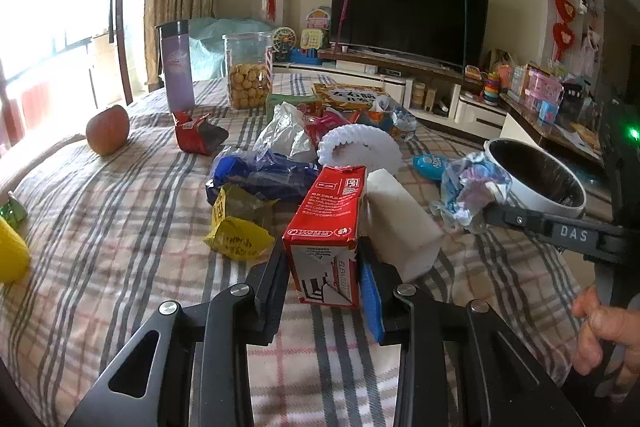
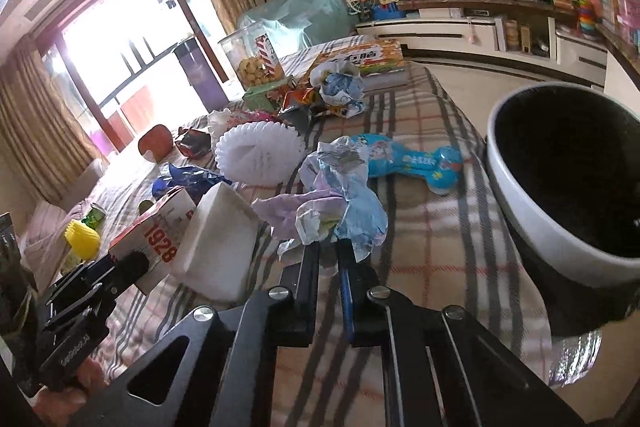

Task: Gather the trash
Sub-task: 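Grasp the red-white milk carton with the left tool while the right tool grasps crumpled paper, then carry both items over the black bin and open both tools to drop them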

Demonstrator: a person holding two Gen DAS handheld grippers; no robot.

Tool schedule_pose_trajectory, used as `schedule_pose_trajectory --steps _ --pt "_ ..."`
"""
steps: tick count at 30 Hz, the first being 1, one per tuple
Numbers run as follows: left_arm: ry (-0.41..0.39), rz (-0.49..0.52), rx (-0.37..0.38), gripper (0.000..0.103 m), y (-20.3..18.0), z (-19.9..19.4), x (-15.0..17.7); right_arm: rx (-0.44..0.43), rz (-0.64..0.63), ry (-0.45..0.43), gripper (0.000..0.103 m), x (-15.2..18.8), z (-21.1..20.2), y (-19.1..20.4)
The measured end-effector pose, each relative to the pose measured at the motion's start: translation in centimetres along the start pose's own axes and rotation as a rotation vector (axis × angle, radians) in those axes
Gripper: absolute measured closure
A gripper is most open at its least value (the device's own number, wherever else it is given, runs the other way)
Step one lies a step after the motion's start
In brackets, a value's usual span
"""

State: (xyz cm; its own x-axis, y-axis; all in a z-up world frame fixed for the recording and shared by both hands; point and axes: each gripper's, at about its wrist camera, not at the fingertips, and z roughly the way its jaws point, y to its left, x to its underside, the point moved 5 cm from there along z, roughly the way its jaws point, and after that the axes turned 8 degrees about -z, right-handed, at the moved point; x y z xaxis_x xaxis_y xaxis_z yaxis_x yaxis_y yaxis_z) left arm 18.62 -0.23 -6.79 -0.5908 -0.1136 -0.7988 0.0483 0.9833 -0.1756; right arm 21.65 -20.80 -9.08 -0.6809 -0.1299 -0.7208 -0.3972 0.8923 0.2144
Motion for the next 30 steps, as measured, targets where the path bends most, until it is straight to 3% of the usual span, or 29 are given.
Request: schedule_pose_trajectory --steps 12,30 --pt "-0.06 0.041 0.032 0.072 -2.5 -2.7 -1.0 0.01 0.032 -0.04 0.094 0.6 -2.8 -1.1" --pt "-0.021 0.162 0.177 0.072 -9.7 1.4 -2.2 0.117 0.109 -0.123 0.096 0.3 -8.3 -7.1"
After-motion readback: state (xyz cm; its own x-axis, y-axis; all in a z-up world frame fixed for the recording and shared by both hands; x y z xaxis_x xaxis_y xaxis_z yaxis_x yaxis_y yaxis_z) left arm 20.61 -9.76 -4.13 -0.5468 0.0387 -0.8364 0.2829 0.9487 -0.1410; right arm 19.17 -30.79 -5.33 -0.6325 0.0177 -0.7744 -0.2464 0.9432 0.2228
